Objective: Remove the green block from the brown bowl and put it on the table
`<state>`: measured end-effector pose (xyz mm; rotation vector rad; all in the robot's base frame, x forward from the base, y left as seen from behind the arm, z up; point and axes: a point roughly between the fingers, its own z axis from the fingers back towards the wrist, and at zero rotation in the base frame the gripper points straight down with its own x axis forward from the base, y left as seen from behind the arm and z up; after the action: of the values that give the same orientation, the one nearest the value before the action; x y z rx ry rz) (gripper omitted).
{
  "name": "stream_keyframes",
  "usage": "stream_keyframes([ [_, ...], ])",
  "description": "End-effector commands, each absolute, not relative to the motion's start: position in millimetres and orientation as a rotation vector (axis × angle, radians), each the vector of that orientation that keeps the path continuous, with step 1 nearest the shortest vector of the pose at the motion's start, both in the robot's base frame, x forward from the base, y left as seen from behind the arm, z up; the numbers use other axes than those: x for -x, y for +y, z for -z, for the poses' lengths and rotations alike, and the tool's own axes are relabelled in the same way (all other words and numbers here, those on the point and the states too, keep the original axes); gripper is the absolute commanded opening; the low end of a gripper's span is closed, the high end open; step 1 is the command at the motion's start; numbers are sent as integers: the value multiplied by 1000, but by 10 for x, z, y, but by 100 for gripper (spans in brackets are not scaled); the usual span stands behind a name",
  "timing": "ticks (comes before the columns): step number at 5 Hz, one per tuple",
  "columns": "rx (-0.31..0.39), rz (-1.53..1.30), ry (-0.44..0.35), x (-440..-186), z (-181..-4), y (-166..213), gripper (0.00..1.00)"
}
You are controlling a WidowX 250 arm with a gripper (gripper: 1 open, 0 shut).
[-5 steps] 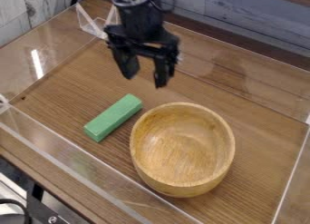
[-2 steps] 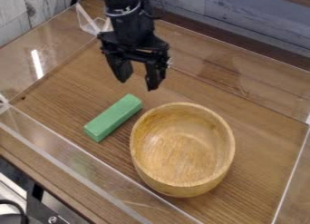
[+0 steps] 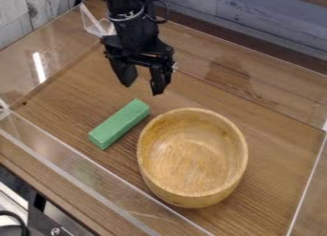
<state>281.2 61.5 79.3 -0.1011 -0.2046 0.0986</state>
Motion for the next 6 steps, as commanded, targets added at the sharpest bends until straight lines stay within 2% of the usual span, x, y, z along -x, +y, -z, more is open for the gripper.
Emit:
stream_keyframes([
  [1, 81, -68, -269, -2819, -974, 536, 100],
  [2, 72, -58, -281, -2780, -1087, 432, 100],
  [3, 66, -113, -289, -2862, -1037, 535, 100],
  [5, 56, -156, -325, -3065, -1290, 619, 100],
  [6, 53, -137, -342, -3137, -1218, 736, 100],
])
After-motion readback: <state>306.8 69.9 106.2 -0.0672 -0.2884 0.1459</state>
